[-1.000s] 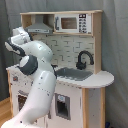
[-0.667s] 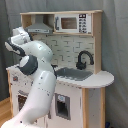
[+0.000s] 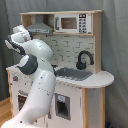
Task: Play with the kitchen
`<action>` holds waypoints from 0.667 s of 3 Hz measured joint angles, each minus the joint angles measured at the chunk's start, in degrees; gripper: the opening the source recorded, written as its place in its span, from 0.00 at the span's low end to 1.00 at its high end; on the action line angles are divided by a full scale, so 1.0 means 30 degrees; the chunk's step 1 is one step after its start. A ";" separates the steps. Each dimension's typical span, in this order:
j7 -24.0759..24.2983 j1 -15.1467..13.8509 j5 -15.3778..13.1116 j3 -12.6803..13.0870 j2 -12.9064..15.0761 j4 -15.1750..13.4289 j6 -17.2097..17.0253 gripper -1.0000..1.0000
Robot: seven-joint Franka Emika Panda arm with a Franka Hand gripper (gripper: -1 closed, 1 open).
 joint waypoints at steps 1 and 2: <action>0.0089 -0.0286 0.0006 0.0676 -0.0783 0.0097 -0.1629 0.00; 0.0337 -0.0594 0.0010 0.1349 -0.1253 0.0094 -0.3519 0.00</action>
